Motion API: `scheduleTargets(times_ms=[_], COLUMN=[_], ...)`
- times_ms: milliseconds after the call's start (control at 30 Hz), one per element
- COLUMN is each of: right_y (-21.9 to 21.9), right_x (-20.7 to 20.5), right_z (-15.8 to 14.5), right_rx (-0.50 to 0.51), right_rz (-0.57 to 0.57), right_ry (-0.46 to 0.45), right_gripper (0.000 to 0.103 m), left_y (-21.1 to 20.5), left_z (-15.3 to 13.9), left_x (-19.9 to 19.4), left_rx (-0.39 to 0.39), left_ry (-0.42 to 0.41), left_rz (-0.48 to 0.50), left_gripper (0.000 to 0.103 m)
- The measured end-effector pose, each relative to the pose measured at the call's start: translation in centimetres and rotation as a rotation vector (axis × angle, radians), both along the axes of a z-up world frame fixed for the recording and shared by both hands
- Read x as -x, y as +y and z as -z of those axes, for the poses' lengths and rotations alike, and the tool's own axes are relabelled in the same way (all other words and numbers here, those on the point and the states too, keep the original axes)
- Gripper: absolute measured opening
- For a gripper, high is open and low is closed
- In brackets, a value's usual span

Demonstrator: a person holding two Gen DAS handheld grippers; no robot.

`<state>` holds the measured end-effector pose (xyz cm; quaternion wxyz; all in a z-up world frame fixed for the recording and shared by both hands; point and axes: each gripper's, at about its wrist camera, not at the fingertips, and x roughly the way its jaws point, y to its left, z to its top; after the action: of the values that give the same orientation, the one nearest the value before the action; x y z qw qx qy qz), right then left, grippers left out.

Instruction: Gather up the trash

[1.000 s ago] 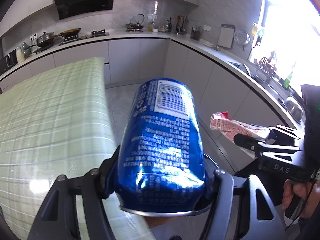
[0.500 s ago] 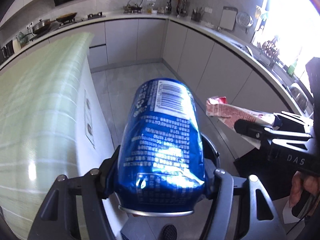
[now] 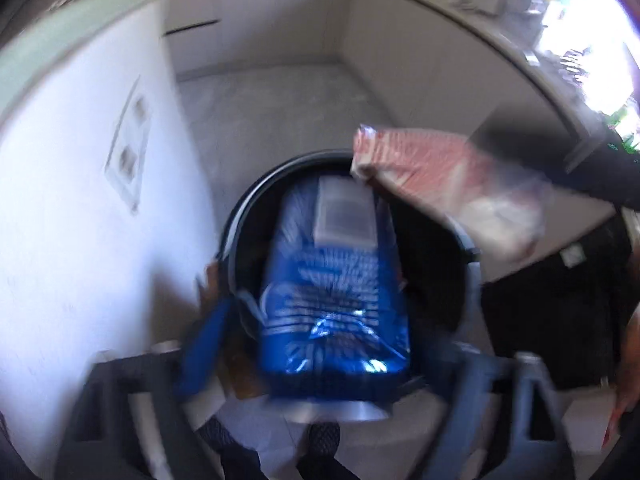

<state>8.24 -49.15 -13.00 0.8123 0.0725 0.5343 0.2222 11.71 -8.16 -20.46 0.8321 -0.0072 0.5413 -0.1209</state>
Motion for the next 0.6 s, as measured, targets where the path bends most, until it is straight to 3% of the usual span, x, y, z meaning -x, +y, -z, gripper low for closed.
scheduleTargets(times_ms=[133, 200, 367, 600], right_y=[-4.1, -5.2, -6.1, -7.1], right_x=[-1.8, -1.6, 0.3, 2.3], right_z=[-1.3, -2.1, -2.5, -1.5], right_rx=[0.004, 0.086, 0.198, 0.222], right_rz=[0.159, 0.184, 0.171, 0.158], right_ry=[-0.031, -0.084, -0.130, -0.108], right_gripper=[0.103, 0.103, 0.103, 0.103], left_y=[0.9, 0.8, 0.3, 0.0], left_z=[-0.5, -0.4, -1.4, -2.8], left_x=[1.4, 1.5, 1.3, 0.9], left_rx=[-0.021, -0.034, -0.032, -0.041], left_ry=[-0.042, -0.035, -0.049, -0.062], left_rz=[-0.062, -0.072, -0.084, -0.064], left_gripper=[0.103, 0.103, 0.103, 0.103])
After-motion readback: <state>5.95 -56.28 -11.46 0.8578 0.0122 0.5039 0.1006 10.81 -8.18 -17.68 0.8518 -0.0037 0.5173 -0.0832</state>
